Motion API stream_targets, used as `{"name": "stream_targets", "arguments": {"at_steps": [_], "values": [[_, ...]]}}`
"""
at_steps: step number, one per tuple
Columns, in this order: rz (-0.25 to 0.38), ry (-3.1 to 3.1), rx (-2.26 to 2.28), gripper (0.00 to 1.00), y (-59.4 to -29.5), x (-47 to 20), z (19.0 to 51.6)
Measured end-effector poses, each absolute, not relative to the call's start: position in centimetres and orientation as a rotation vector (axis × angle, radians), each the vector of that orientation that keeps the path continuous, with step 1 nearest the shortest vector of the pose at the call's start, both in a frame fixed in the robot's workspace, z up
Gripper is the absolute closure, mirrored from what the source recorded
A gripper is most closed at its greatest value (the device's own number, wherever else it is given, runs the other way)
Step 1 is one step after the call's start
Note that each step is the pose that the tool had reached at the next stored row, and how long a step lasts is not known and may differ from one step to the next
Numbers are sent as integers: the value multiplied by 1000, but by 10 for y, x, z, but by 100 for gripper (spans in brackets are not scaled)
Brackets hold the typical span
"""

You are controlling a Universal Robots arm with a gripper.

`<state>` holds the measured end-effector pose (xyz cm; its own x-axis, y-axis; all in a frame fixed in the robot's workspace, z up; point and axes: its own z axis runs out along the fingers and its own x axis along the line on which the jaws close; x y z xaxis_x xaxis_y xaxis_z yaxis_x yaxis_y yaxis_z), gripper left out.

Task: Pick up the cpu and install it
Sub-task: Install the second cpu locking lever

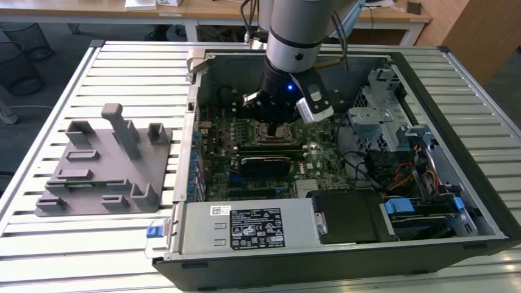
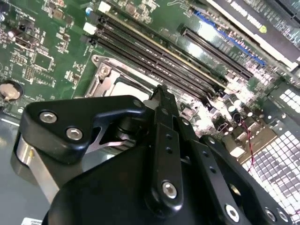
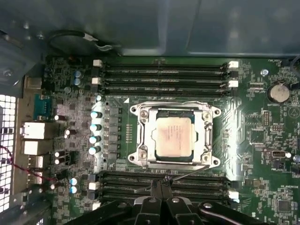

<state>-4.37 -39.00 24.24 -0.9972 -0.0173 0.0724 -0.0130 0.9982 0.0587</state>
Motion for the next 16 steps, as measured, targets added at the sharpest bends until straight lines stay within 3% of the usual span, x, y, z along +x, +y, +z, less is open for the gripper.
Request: {"name": "stream_targets", "arguments": {"at_steps": [16], "values": [[-122,-3066,25,89,-390,-55,229]]}}
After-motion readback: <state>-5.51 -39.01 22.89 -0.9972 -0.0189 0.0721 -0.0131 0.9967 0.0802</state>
